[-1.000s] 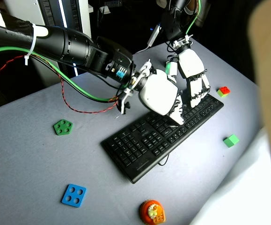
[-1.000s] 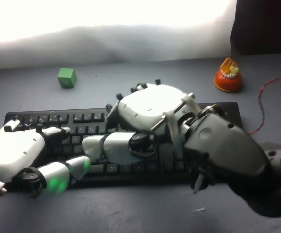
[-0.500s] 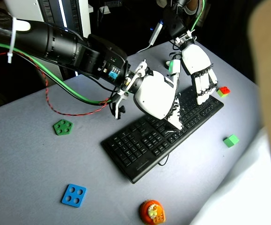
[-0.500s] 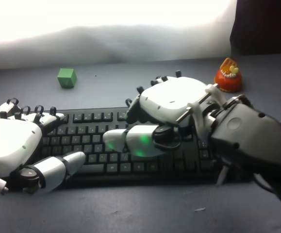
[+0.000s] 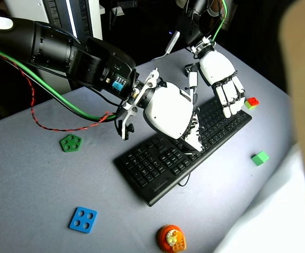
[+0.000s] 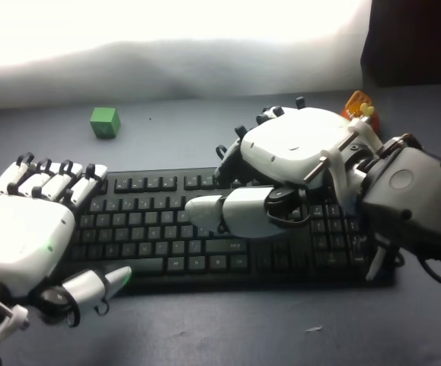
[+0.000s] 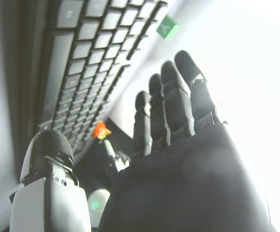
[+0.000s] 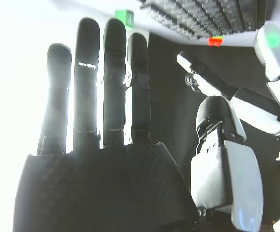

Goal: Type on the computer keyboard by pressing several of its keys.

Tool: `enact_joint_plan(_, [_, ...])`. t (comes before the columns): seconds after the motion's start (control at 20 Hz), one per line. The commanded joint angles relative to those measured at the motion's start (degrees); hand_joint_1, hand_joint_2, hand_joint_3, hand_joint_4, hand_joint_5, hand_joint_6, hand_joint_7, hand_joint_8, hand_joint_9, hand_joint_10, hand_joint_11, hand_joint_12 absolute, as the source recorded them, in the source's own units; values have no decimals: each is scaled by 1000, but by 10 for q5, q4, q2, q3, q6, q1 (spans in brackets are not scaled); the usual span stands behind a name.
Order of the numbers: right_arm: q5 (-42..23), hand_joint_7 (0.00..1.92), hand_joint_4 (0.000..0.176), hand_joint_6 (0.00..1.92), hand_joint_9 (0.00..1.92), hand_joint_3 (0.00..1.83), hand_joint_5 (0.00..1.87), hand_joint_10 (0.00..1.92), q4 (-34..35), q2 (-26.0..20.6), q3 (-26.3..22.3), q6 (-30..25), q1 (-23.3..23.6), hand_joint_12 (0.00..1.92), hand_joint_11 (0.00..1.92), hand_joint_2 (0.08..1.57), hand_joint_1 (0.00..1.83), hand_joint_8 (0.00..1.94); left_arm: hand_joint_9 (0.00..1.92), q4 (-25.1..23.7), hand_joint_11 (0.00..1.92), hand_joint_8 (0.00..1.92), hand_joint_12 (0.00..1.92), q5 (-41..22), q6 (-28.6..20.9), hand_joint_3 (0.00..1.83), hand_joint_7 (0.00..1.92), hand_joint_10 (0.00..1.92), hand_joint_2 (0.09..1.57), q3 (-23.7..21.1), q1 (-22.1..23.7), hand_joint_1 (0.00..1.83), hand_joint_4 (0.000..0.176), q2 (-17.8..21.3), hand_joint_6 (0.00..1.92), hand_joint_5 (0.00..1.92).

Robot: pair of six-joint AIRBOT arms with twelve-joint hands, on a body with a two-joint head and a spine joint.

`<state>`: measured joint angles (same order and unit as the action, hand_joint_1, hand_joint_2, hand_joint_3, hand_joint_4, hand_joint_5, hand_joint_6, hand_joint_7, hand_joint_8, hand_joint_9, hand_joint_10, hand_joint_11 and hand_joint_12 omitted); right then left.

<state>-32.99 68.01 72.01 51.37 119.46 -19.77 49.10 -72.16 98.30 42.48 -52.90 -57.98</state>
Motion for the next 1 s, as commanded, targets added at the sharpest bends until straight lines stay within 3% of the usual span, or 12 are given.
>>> enact_joint_plan(0.0, [-19, 856, 0, 14, 571, 4, 737, 850, -33, -6, -4, 0, 7, 1711, 178, 1153, 2, 3, 195, -27, 0, 0, 628, -73, 3, 0, 166, 0, 1098, 4, -1, 401, 61, -3, 0, 113])
enact_joint_plan(0.25, [-11, 853, 0, 12, 566, 1, 734, 853, -41, -28, -10, 1, 7, 1710, 174, 1148, 0, 3, 169, -27, 0, 0, 585, -92, 4, 0, 152, 2, 1097, 27, -12, 372, 66, -26, 3, 117])
enact_joint_plan(0.6, [-3, 868, 0, 15, 576, 0, 744, 855, -45, -47, -14, -1, 11, 1704, 196, 1146, 0, 7, 191, -27, 0, 6, 730, -96, -1, 3, 195, 7, 1120, 59, -11, 315, 66, -45, 0, 130])
enact_joint_plan(0.7, [0, 874, 0, 19, 578, 0, 754, 857, -45, -52, -16, -1, 13, 1708, 190, 1144, 0, 9, 182, -27, 0, 0, 730, -97, -1, 0, 180, 2, 1111, 67, -11, 405, 64, -49, 0, 126])
enact_joint_plan(0.75, [2, 873, 0, 19, 583, 0, 758, 849, -47, -55, -18, 0, 14, 1691, 205, 1145, 0, 7, 172, -27, 0, 1, 695, -97, -2, 0, 155, 1, 1060, 71, -11, 759, 68, -51, 3, 137])
enact_joint_plan(0.8, [4, 873, 0, 19, 583, 0, 758, 849, -50, -57, -18, 0, 14, 1691, 205, 1145, 0, 7, 172, -27, 0, 1, 695, -97, -2, 0, 155, 1, 1060, 73, -11, 759, 68, -52, 3, 137])
enact_joint_plan(0.85, [8, 866, 0, 15, 576, 0, 751, 846, -52, -60, -19, 0, 14, 1690, 196, 1145, 0, 3, 186, -27, 0, 7, 685, -97, -2, 0, 171, 7, 995, 76, -11, 1006, 77, -54, 10, 159])
enact_joint_plan(0.95, [13, 860, 0, 13, 573, 0, 746, 846, -53, -64, -21, 2, 13, 1690, 189, 1147, 0, 1, 156, -27, 0, 0, 582, -97, -2, 0, 138, 1, 976, 80, -11, 1093, 76, -59, 3, 147])
